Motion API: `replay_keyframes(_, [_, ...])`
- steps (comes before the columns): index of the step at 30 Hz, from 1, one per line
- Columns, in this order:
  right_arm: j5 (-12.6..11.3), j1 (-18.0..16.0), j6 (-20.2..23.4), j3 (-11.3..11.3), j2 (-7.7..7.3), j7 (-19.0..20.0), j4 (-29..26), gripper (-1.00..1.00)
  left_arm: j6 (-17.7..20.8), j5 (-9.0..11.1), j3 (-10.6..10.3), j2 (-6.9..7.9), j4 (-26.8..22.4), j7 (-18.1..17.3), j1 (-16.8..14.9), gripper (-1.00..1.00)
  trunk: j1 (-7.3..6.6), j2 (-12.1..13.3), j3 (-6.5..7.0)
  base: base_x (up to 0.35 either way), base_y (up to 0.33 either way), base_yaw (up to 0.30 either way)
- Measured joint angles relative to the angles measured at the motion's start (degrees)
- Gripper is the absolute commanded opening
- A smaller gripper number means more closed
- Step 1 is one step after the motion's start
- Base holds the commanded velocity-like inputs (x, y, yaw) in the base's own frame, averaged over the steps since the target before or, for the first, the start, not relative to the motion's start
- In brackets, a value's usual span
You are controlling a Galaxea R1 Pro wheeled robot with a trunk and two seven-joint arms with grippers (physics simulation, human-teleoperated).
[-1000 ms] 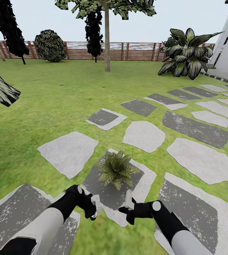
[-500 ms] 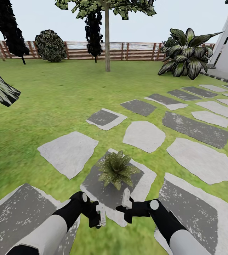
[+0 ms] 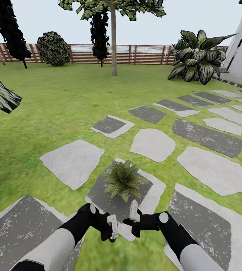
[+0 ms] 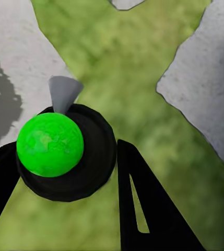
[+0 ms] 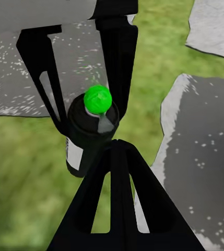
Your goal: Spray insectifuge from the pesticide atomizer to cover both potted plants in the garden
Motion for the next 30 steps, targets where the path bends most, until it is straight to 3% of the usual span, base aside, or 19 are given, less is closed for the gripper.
replay_keyframes(15, [0.0,0.0,0.0,0.0,0.0,0.0,0.0,-1.0,-0.1,0.0,0.0,-1.22,2.8,0.2,0.0,-1.0,0.0,0.0,0.0,0.0,0.0,0.0])
replay_keyframes(20, [0.0,0.0,0.0,0.0,0.0,0.0,0.0,-1.0,0.0,4.0,-0.1,-1.16,2.4,0.3,0.0,-1.0,0.0,0.0,0.0,0.0,0.0,0.0])
replay_keyframes(30, [0.0,0.0,0.0,0.0,0.0,0.0,0.0,-1.0,0.1,4.3,0.0,-1.22,2.2,1.9,0.0,-1.0,0.0,0.0,0.0,0.0,0.0,0.0])
